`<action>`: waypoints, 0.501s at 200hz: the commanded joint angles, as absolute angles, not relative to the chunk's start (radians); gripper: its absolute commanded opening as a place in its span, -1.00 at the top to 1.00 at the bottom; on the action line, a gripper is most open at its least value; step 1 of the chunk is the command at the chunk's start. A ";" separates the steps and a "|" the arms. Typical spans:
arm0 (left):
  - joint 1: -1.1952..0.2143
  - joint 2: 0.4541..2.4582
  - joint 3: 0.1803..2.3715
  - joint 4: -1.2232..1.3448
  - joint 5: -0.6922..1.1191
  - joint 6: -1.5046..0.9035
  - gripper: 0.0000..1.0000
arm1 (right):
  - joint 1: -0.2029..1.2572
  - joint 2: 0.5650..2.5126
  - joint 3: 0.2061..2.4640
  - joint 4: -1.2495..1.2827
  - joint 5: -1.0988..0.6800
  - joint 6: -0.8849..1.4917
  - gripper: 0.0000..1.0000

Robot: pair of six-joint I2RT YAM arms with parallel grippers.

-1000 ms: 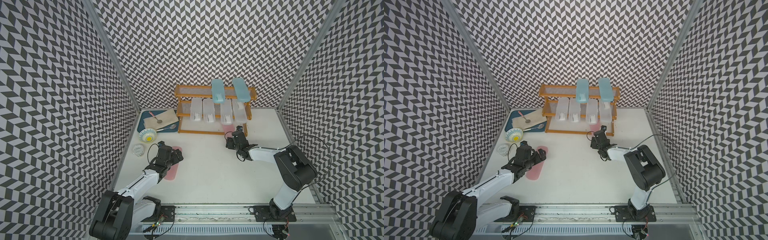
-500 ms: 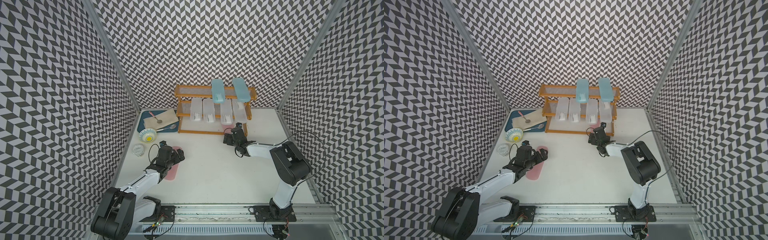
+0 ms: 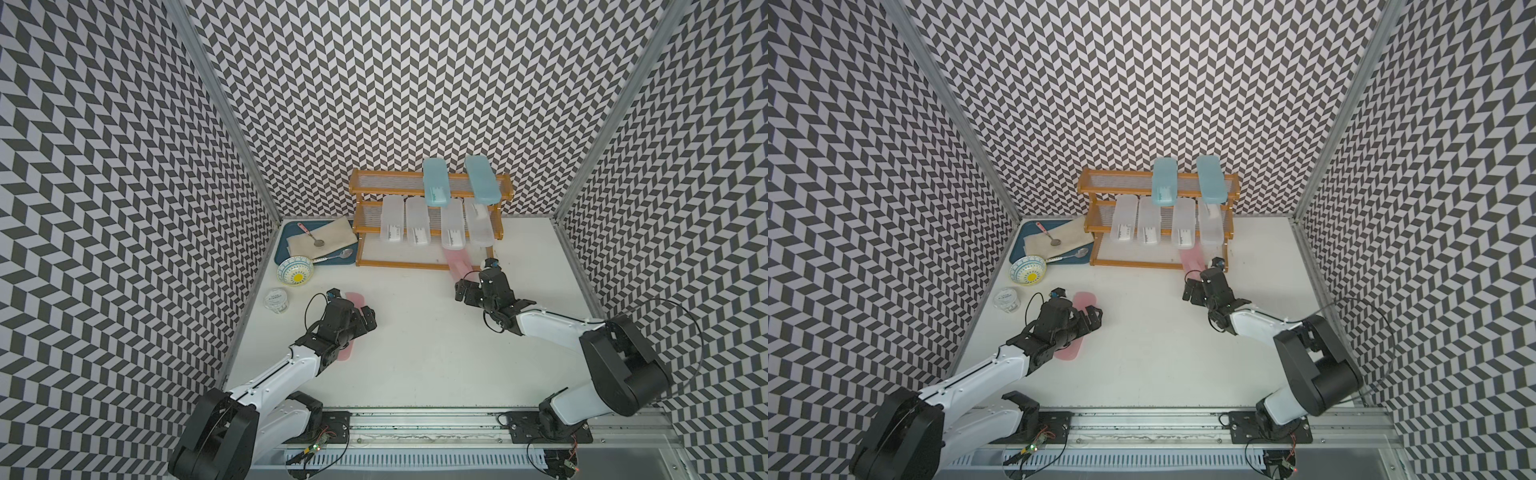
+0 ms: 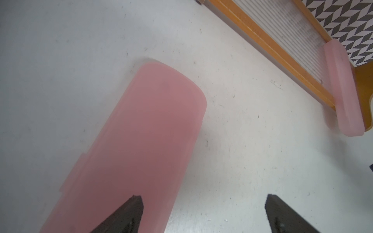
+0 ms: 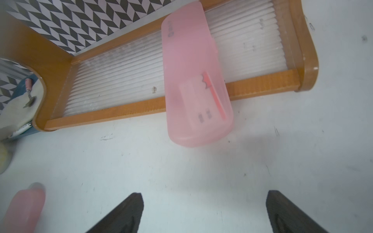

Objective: Place the pencil cases on the shelf according to color
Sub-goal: Place the pencil case on the shelf, then move the pencil case to the center of the board.

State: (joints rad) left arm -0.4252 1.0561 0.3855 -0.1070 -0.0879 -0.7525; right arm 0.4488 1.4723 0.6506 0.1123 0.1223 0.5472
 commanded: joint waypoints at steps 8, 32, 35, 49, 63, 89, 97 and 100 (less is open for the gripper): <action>-0.405 0.993 0.420 -0.225 -0.221 -0.767 -0.99 | 0.466 1.343 0.565 0.102 0.065 0.581 -0.99; -0.321 0.990 0.420 -0.210 -0.179 -0.759 -1.00 | 0.497 1.243 0.496 0.102 0.025 0.600 -0.99; -0.312 0.993 0.419 -0.208 -0.174 -0.757 -1.00 | 0.502 1.233 0.490 0.104 0.019 0.602 -0.99; -0.285 1.007 0.421 -0.207 -0.164 -0.755 -1.00 | 0.534 1.191 0.467 0.101 0.015 0.617 -0.99; -0.275 1.021 0.411 -0.191 -0.141 -0.759 -1.00 | 0.575 1.166 0.459 0.091 0.023 0.628 -0.99; -0.271 1.055 0.373 -0.150 -0.075 -0.772 -1.00 | 0.644 1.161 0.472 0.055 0.050 0.640 -0.99; -0.272 1.066 0.367 -0.146 -0.056 -0.779 -1.00 | 0.659 1.162 0.476 0.041 0.065 0.640 -0.99; -0.272 1.069 0.365 -0.143 -0.046 -0.779 -0.99 | 0.663 1.162 0.479 0.038 0.066 0.640 -0.99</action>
State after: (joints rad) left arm -0.2760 1.0443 0.3885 -0.1722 -0.1177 -0.7624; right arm 0.6235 1.1759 0.4633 0.0658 0.0380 0.6209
